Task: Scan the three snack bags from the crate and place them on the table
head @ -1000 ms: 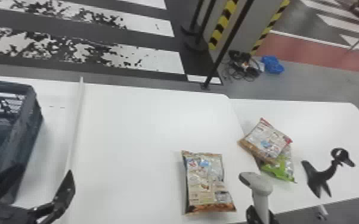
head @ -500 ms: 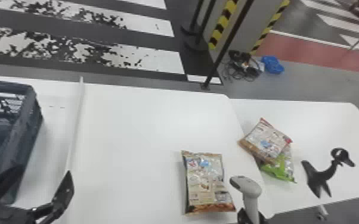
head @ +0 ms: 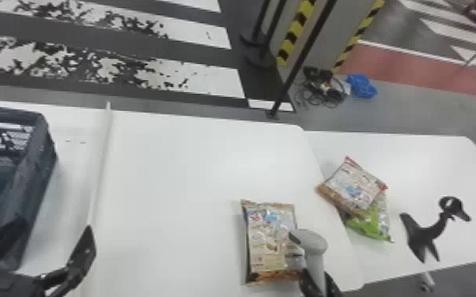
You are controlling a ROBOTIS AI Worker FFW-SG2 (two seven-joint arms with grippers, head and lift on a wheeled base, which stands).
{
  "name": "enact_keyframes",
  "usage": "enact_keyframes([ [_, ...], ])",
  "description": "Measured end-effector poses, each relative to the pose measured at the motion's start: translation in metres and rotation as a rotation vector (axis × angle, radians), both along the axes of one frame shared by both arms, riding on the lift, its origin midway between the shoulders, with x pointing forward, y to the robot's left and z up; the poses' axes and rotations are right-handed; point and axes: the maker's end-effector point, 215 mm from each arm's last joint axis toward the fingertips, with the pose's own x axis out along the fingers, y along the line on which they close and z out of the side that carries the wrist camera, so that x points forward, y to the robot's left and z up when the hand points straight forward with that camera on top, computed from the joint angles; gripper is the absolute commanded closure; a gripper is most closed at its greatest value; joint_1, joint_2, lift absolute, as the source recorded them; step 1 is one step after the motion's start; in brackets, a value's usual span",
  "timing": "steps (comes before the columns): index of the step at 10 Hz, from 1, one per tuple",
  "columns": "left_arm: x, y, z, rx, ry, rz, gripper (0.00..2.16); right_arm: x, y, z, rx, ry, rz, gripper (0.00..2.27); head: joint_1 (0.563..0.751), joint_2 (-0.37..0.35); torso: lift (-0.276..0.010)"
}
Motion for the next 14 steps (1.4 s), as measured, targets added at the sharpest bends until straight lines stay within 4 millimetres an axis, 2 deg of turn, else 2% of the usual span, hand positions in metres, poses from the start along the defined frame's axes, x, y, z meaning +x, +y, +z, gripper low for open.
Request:
enact_keyframes([
  [4, 0.002, 0.002, -0.001, 0.006, 0.000, 0.001, 0.06, -0.002, 0.005, -0.033, -0.019, 0.088, -0.002, 2.11, 0.695, -0.350, -0.037],
  [6, 0.003, 0.003, -0.001, 0.004, 0.000, 0.001, 0.06, -0.001, 0.006, -0.038, -0.022, 0.098, -0.001, 2.11, 0.695, -0.350, -0.037],
  [8, 0.004, 0.004, -0.001, 0.004, -0.001, 0.003, 0.06, 0.002, 0.002, -0.024, -0.012, 0.067, -0.007, 2.11, 0.695, -0.350, -0.037],
  [9, 0.004, 0.004, -0.001, 0.004, -0.001, 0.003, 0.06, 0.001, -0.007, -0.009, -0.001, 0.042, -0.025, 2.11, 0.695, -0.350, -0.037],
  [11, 0.004, 0.003, 0.000, 0.003, -0.002, 0.003, 0.06, 0.002, -0.038, 0.014, 0.004, 0.015, -0.076, 2.11, 0.695, -0.350, -0.037],
  [13, 0.004, 0.003, 0.001, 0.002, -0.003, 0.002, 0.06, 0.010, -0.064, 0.021, 0.003, 0.012, -0.113, 2.11, 0.695, -0.350, -0.037],
  [14, 0.003, 0.002, 0.001, 0.001, -0.003, 0.000, 0.06, 0.018, -0.072, 0.018, 0.003, 0.021, -0.119, 2.11, 0.695, -0.350, -0.037],
])
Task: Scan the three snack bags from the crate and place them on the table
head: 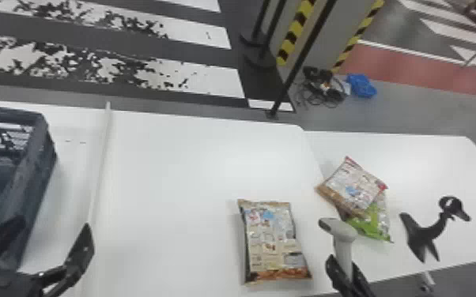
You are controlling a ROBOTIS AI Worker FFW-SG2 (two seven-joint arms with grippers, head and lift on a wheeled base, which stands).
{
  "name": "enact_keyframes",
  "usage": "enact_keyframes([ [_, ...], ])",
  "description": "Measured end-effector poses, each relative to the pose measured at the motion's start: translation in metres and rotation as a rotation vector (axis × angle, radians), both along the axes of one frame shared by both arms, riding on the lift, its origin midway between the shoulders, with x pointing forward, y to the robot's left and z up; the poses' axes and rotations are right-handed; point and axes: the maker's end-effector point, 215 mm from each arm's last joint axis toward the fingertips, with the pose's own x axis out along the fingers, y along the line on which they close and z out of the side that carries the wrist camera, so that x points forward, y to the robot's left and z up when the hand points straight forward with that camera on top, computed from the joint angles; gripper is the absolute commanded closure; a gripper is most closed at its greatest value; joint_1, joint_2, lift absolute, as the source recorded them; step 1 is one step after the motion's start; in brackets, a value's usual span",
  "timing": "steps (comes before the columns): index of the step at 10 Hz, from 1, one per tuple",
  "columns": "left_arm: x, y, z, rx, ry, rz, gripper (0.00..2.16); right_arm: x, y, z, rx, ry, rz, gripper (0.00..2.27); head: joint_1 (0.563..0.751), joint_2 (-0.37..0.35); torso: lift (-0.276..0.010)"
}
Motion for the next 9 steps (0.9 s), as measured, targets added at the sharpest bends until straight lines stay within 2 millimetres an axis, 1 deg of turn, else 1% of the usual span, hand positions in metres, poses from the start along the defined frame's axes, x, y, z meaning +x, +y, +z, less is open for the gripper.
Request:
enact_keyframes([
  [2, -0.001, -0.002, 0.003, 0.000, -0.003, -0.007, 0.06, 0.021, -0.017, -0.011, 0.001, 0.021, -0.011, 2.11, 0.695, -0.350, -0.037],
  [4, -0.004, -0.003, 0.002, 0.002, 0.001, -0.011, 0.06, 0.045, -0.034, -0.028, 0.001, 0.066, -0.018, 2.11, 0.695, -0.350, -0.037],
  [6, -0.006, -0.006, 0.001, 0.001, 0.004, -0.018, 0.06, 0.068, -0.039, -0.043, -0.005, 0.129, -0.014, 2.11, 0.695, -0.350, -0.037],
  [7, -0.007, -0.007, 0.001, -0.001, 0.004, -0.021, 0.06, 0.076, -0.043, -0.051, -0.012, 0.165, -0.019, 2.09, 0.695, -0.350, -0.037],
  [8, -0.007, -0.008, 0.002, -0.001, 0.001, -0.024, 0.06, 0.081, -0.046, -0.057, -0.017, 0.189, -0.021, 1.97, 0.695, -0.350, -0.037],
  [9, -0.007, -0.008, 0.003, -0.001, -0.002, -0.024, 0.06, 0.084, -0.050, -0.060, -0.025, 0.207, -0.029, 1.79, 0.695, -0.350, -0.037],
])
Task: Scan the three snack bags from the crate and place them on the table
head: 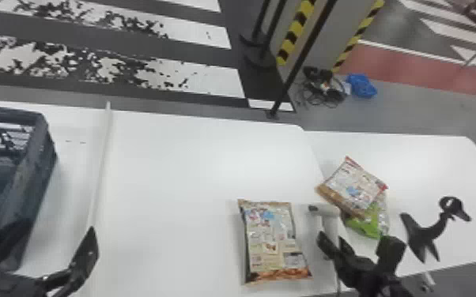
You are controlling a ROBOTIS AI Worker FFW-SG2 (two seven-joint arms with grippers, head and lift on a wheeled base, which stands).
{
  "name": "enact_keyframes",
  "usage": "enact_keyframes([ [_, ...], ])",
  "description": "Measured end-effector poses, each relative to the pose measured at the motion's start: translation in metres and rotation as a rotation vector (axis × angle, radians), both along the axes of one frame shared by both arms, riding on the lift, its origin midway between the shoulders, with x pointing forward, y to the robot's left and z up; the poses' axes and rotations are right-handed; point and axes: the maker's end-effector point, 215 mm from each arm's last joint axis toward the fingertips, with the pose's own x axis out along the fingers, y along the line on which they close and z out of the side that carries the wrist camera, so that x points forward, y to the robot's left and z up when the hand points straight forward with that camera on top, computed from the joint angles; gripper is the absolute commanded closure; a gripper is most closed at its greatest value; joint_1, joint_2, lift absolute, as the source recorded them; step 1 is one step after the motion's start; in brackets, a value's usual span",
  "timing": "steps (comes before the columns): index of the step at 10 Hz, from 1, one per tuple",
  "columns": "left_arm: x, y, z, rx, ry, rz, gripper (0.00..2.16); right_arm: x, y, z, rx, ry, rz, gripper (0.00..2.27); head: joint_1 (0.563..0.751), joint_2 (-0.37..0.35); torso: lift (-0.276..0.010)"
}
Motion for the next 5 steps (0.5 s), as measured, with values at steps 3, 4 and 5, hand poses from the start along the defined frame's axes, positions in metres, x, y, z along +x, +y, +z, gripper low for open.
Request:
enact_keyframes([
  [3, -0.0008, -0.0024, 0.0002, -0.003, -0.001, -0.005, 0.06, 0.0038, -0.0066, -0.0039, -0.025, 0.022, -0.009, 0.45, 0.695, -0.350, -0.037],
  [4, -0.0012, -0.0038, 0.0005, -0.004, -0.001, -0.008, 0.06, 0.0059, -0.0077, -0.0032, -0.033, 0.025, -0.004, 0.14, 0.695, -0.350, -0.037],
  [5, -0.0014, -0.0046, 0.0006, -0.005, -0.002, -0.009, 0.06, 0.0075, -0.0092, -0.0025, -0.039, 0.027, -0.002, 0.07, 0.695, -0.350, -0.037],
])
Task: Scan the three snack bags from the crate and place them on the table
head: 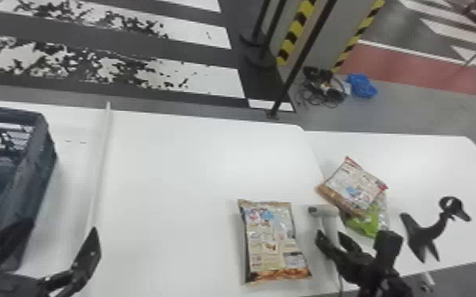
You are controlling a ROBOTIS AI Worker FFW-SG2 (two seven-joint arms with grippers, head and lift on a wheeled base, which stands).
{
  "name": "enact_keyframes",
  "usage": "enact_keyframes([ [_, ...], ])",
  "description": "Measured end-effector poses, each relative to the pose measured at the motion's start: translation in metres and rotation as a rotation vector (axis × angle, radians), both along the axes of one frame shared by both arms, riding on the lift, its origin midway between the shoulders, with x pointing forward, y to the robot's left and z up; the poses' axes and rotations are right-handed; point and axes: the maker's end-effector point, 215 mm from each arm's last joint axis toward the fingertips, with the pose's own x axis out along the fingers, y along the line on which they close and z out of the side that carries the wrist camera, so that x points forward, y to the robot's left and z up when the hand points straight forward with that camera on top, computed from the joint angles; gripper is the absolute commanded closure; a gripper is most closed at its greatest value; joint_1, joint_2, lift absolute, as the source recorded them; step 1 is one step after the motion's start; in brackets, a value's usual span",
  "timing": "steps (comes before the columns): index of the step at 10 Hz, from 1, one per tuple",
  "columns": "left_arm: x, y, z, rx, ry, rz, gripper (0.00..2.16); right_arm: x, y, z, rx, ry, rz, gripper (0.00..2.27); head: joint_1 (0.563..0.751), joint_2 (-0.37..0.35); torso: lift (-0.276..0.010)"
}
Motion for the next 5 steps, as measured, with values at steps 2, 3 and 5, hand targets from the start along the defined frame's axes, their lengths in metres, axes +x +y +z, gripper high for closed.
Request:
enact_keyframes([
  [2, -0.001, -0.003, 0.000, -0.002, 0.001, -0.002, 0.06, -0.003, 0.001, 0.024, -0.019, -0.059, 0.012, 0.07, 0.695, -0.350, -0.037],
  [3, -0.002, -0.004, 0.000, -0.002, 0.001, -0.003, 0.06, -0.009, 0.010, 0.046, -0.022, -0.101, 0.030, 0.07, 0.695, -0.350, -0.037],
  [5, -0.002, -0.008, 0.000, 0.000, 0.000, -0.008, 0.06, -0.030, 0.047, 0.075, 0.056, -0.122, 0.104, 0.07, 0.695, -0.350, -0.037],
])
